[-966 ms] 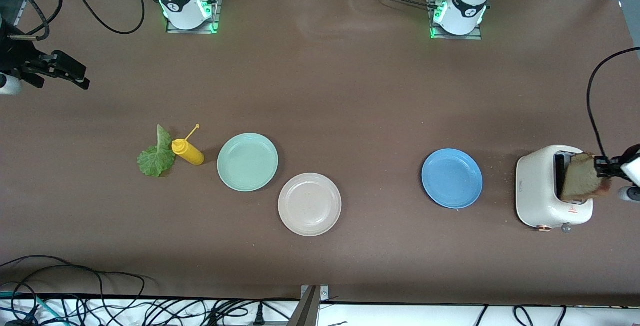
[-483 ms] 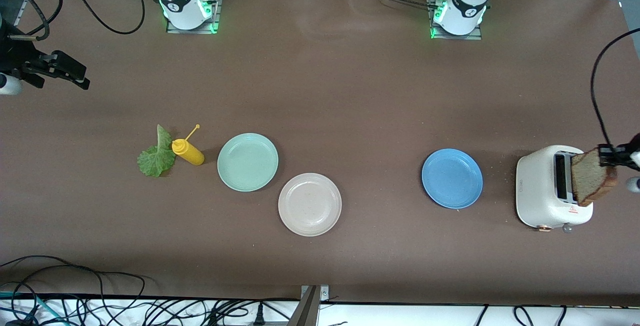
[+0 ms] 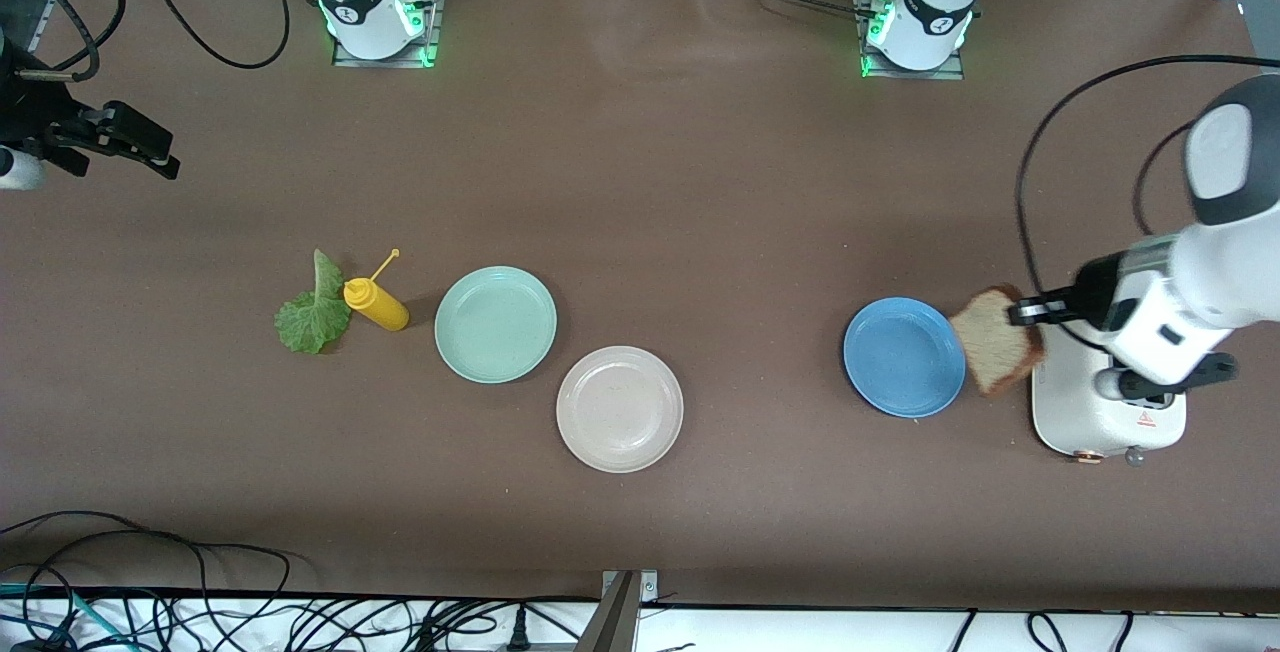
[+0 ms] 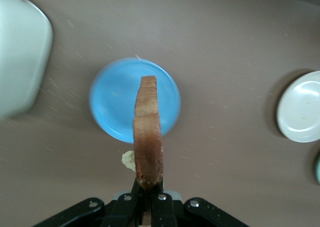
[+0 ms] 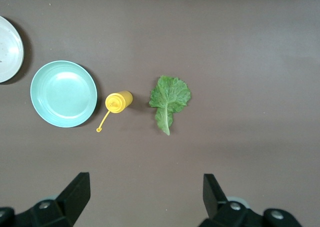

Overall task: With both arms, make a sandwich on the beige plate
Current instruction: 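Carry the bread slice onto the beige plate and open the left gripper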

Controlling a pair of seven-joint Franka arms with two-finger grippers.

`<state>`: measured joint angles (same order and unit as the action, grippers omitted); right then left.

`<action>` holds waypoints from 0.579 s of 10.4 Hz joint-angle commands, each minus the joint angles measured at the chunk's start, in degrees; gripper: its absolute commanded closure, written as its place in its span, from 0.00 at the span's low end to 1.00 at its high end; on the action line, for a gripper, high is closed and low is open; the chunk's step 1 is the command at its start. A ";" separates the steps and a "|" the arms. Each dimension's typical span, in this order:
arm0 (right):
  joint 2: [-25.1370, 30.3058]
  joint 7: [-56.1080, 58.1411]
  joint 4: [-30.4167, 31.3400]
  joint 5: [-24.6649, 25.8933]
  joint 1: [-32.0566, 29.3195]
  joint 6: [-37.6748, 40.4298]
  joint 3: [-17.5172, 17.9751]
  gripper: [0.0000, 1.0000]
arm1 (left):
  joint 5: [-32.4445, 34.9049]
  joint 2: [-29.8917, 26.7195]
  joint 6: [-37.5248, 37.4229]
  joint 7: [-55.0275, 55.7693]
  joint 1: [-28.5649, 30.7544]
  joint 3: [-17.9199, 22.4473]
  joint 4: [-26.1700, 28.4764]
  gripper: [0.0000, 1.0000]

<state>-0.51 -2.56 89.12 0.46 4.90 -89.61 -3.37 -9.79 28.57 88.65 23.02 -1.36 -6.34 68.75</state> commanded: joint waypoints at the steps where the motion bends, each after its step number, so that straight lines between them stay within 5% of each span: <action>1: -0.19 -0.61 -1.23 -0.55 0.11 1.54 -0.05 0.00 | -5.91 3.85 6.66 10.96 -6.08 -0.78 -0.02 1.00; 6: -0.19 -0.61 -1.23 -0.46 0.19 1.55 0.21 0.00 | -14.19 16.06 41.28 29.00 -21.38 -0.78 0.07 1.00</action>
<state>-0.49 -2.56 89.08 0.45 4.92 -89.21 -3.31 -20.83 42.11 124.08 48.94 -20.17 -7.81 70.31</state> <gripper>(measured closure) 0.000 0.921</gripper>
